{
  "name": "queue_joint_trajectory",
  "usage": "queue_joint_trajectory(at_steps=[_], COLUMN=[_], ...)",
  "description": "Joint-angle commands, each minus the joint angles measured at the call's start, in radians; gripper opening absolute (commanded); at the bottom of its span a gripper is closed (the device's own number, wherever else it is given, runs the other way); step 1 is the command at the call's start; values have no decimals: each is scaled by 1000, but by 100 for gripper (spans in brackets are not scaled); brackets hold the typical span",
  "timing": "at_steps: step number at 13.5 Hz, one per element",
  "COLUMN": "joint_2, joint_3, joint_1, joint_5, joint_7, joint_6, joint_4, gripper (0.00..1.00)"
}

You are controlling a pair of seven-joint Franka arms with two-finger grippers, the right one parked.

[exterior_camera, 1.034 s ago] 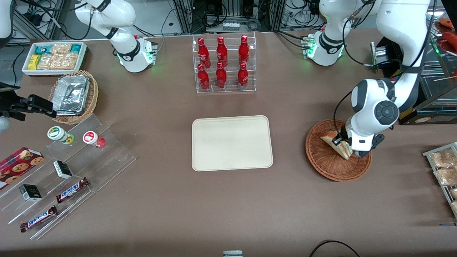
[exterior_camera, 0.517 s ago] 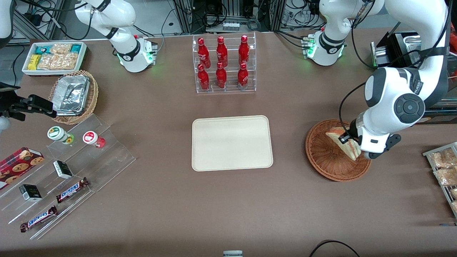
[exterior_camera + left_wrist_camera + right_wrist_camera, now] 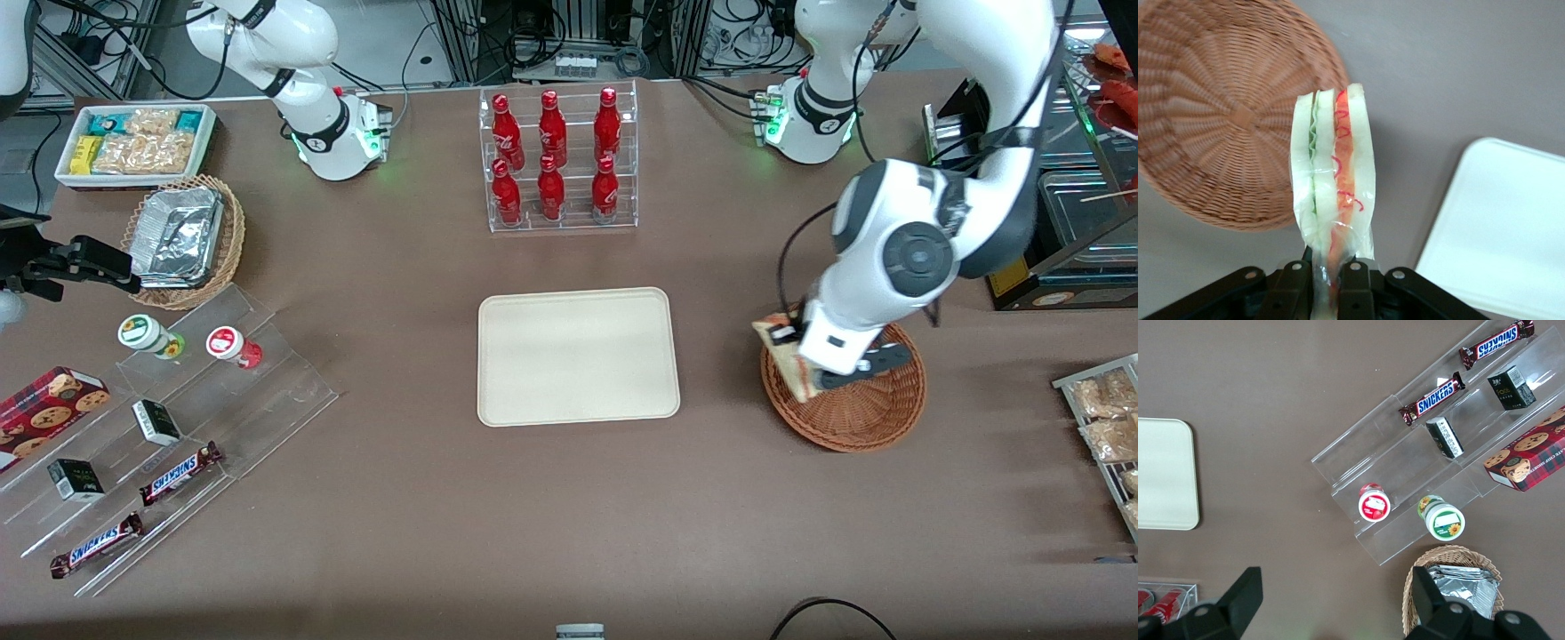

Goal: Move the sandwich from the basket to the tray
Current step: 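Lift the sandwich and carry it with the left gripper over the tray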

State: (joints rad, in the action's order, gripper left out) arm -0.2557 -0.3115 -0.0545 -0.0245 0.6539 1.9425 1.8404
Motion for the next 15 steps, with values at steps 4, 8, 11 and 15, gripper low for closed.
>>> queue_joint_trajectory(at_steps=[4, 8, 11, 15], joint_2=[-183, -253, -335, -437], joint_3=[-98, -98, -98, -98], joint_1=[-117, -214, -284, -373], joint_5=[-31, -66, -68, -91], joint_7=[88, 118, 110, 79], joint_6=[-27, -31, -30, -22], joint_4=[-179, -251, -329, -429], gripper=[0, 0, 0, 0])
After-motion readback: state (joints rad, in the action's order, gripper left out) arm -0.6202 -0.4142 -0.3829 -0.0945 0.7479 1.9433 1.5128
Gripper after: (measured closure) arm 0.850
